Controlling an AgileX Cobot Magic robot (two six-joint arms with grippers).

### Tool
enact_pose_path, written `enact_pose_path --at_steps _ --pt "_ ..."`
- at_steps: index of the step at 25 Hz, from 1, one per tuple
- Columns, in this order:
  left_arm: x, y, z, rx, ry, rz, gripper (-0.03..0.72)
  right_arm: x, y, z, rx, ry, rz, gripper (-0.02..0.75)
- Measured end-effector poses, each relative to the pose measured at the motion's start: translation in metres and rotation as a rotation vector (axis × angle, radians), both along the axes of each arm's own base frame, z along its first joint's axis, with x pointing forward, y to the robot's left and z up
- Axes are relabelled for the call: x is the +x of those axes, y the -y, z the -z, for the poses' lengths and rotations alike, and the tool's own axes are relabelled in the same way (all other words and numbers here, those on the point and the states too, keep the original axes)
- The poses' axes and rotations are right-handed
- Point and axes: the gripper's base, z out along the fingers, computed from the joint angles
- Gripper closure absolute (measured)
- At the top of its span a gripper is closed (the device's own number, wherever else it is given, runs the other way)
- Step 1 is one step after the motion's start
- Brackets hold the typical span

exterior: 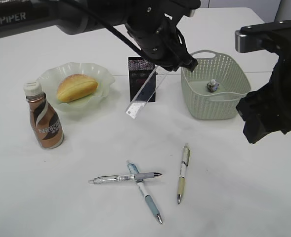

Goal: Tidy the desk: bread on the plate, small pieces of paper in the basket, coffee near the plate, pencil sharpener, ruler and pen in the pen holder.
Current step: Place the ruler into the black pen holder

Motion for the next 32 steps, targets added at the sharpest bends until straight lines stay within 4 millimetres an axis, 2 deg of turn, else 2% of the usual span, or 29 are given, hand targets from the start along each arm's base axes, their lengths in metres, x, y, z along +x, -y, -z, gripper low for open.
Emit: enact_pose_path --at_steps 6,14,20,28,32 --pt "0.014 -0.003 -0.01 -0.082 0.125 -0.022 0.427 0.0 0.0 0.0 0.0 0.0 0.0 0.253" --pt "0.046 -0.03 -0.021 -0.226 0.216 -0.092 0.426 0.0 0.0 0.0 0.0 0.0 0.0 0.253" --pt "0.061 -0.042 -0.032 -0.325 0.317 -0.085 0.426 0.0 0.0 0.0 0.0 0.0 0.0 0.253" --pt "0.069 -0.043 -0.048 -0.452 0.458 -0.023 0.426 0.0 0.0 0.0 0.0 0.0 0.0 0.253" --pt "0.073 -0.038 -0.039 -0.485 0.49 0.01 0.426 0.0 0.0 0.0 0.0 0.0 0.0 0.253"
